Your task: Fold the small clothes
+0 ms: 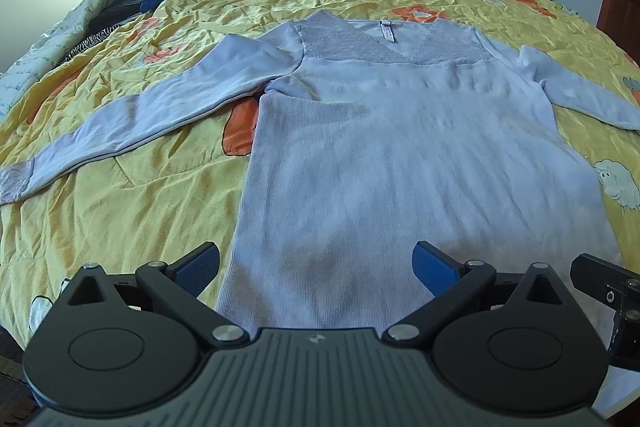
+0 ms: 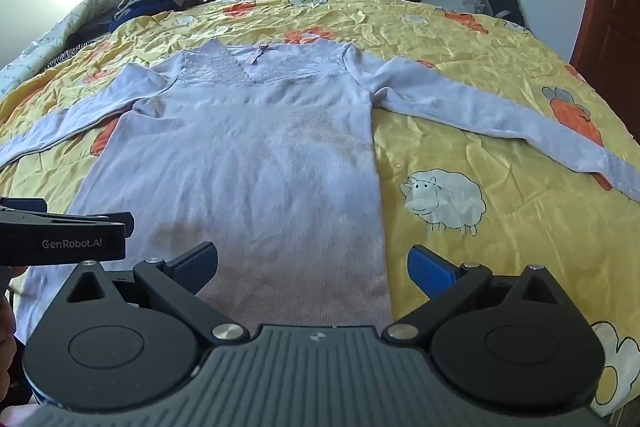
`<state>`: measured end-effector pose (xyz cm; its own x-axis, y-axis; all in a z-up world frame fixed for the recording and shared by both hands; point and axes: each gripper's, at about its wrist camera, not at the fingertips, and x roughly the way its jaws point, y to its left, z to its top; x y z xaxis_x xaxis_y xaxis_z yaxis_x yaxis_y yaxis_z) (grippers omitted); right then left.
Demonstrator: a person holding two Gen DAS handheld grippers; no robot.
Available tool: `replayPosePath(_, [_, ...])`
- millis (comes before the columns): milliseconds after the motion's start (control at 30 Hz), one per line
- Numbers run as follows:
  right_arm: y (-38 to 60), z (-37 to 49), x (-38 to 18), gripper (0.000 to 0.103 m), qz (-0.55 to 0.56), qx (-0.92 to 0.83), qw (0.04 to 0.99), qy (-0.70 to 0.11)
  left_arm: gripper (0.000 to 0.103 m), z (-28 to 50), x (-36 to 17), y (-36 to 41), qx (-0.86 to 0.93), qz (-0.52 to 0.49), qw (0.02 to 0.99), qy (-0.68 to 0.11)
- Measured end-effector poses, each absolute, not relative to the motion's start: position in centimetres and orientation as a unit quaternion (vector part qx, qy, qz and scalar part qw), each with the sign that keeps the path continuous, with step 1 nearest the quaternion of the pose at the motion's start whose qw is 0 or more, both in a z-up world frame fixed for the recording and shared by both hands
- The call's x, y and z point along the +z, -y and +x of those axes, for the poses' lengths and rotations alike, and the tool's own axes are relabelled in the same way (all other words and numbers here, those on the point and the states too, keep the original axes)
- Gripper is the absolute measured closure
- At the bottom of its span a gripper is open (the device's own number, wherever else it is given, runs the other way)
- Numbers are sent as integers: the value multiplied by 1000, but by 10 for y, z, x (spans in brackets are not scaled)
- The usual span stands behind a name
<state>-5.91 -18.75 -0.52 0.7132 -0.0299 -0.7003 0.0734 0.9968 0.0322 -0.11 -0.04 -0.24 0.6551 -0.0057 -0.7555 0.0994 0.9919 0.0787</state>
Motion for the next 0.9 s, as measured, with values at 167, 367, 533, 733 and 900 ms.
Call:
replayPosePath(167, [186, -60, -5, 1, 30, -28, 925, -378, 0, -2, -4, 1, -28, 57, 907, -416])
replayPosePath(367, [186, -61, -5, 1, 32, -29, 925, -378, 0, -2, -5, 0, -29, 57, 907, -416])
replayPosePath(533, [186, -61, -5, 1, 33, -27, 925, -379, 0, -2, -7, -2, -29, 56, 907, -417])
replayPosePath(733, [186, -61, -6, 1, 37, -26, 923, -381, 0, -2, -8, -3, -29, 56, 906, -418])
replayPosePath(900, [185, -60, -6, 1, 36, -27, 923, -381, 0, -2, -9, -3, -30, 57, 905, -420])
